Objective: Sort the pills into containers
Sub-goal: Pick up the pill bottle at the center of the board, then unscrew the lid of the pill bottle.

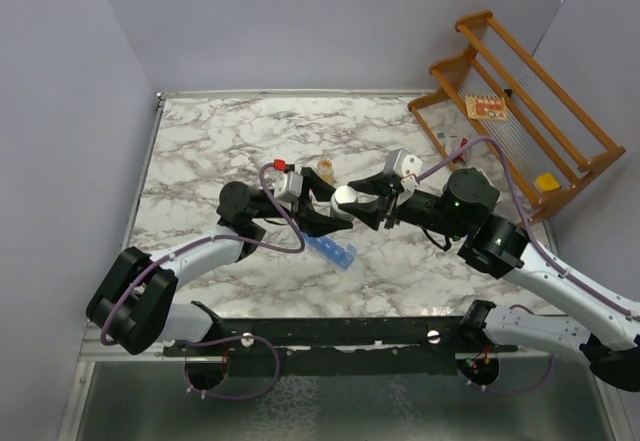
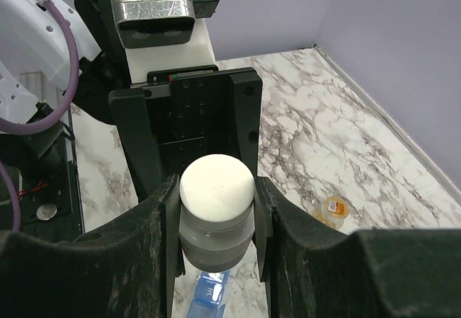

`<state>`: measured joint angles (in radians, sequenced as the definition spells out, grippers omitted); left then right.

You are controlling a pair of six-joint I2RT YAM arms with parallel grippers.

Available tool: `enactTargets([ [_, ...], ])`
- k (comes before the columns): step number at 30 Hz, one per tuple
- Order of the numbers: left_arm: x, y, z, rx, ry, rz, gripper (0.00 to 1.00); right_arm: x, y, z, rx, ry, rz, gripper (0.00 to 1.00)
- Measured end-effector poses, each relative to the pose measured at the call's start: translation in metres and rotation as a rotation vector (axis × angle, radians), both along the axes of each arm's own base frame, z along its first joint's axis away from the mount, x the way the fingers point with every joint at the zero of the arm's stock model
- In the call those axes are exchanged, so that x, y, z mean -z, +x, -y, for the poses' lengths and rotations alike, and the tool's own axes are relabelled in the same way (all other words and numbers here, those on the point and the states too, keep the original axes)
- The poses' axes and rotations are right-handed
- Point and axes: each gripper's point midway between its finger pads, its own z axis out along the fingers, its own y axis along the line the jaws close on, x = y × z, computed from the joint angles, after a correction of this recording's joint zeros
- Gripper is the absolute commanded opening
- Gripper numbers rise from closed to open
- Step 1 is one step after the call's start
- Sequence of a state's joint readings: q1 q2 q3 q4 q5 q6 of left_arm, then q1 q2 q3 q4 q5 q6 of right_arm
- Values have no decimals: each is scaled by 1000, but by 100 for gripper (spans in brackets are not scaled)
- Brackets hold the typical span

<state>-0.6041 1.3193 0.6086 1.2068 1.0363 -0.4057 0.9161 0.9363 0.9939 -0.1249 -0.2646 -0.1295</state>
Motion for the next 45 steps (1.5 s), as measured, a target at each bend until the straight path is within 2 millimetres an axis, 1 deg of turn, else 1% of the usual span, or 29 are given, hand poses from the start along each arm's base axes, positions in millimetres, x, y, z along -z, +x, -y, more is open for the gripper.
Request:
enactTargets([
  [2, -1, 0, 0, 2, -3, -1, 5, 0, 1, 0, 1, 5, 4, 1],
  [3, -2, 0, 0, 1, -6, 0, 7, -1, 1, 0, 1, 9, 7, 1],
  [4, -2, 0, 0, 1, -9, 1, 11, -2, 1, -1, 1, 12, 9, 1],
  [5, -3, 0, 0, 1, -11, 1, 18, -3, 1, -1, 1, 13, 10, 1],
  [9, -5, -1, 0, 5, -16, -5, 27, -4, 2, -1, 5, 21, 15, 1],
  [13, -4, 0, 1, 10, -17, -18, 39, -3, 4, -1, 16, 26, 19, 1],
  [16, -4, 1, 2, 14, -22, -24, 45, -3, 5, 0, 23, 32, 22, 1],
  [19, -5, 0, 2, 22, -32, -31, 55, -4, 6, 0, 30, 38, 26, 1],
  [25, -6, -2, 3, 52, -54, -66, 69, -4, 8, -1, 37, 41, 29, 1],
  [28, -5, -4, 3, 71, -56, -88, 70, -1, 10, -2, 45, 37, 31, 1],
  [33, -7, -6, 3, 83, -65, -100, 70, -3, 11, -2, 52, 45, 36, 1],
  [39, -8, -4, 5, 95, -68, -124, 70, -4, 13, -1, 64, 62, 43, 1],
  [41, -7, -3, 6, 98, -63, -139, 69, -3, 14, -1, 67, 60, 42, 1],
  [45, -5, -2, 7, 103, -56, -161, 59, -2, 15, -1, 72, 62, 39, 1],
])
